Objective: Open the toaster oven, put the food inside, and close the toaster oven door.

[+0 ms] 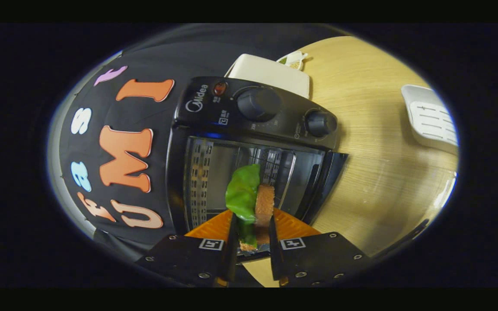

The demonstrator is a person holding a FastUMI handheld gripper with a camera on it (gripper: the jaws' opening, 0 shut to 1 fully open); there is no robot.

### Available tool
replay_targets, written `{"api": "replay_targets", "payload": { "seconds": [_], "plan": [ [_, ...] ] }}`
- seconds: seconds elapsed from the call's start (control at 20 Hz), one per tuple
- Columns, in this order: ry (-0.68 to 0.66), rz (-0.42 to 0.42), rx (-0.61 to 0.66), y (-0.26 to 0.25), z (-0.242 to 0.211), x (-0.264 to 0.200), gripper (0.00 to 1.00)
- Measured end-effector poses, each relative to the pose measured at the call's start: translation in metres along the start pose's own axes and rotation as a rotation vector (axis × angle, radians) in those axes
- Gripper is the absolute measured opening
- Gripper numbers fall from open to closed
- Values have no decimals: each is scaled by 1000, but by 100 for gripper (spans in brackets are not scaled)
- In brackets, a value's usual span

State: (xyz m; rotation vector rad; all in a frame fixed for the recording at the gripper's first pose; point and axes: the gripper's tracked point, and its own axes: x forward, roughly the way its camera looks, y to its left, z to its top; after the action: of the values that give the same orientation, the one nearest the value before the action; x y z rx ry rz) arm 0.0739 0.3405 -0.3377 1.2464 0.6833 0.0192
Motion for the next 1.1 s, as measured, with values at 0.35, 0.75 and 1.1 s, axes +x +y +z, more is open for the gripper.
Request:
{"api": "replay_targets", "payload": {
  "seconds": [0.35, 0.75, 1.1],
  "plan": [
    [53, -104, -46, -11, -20, 5, 92],
    [85, -143, -80, -30, -23, -27, 98],
    [177, -67, -385, -35, -48, -112, 98]
  ]
}}
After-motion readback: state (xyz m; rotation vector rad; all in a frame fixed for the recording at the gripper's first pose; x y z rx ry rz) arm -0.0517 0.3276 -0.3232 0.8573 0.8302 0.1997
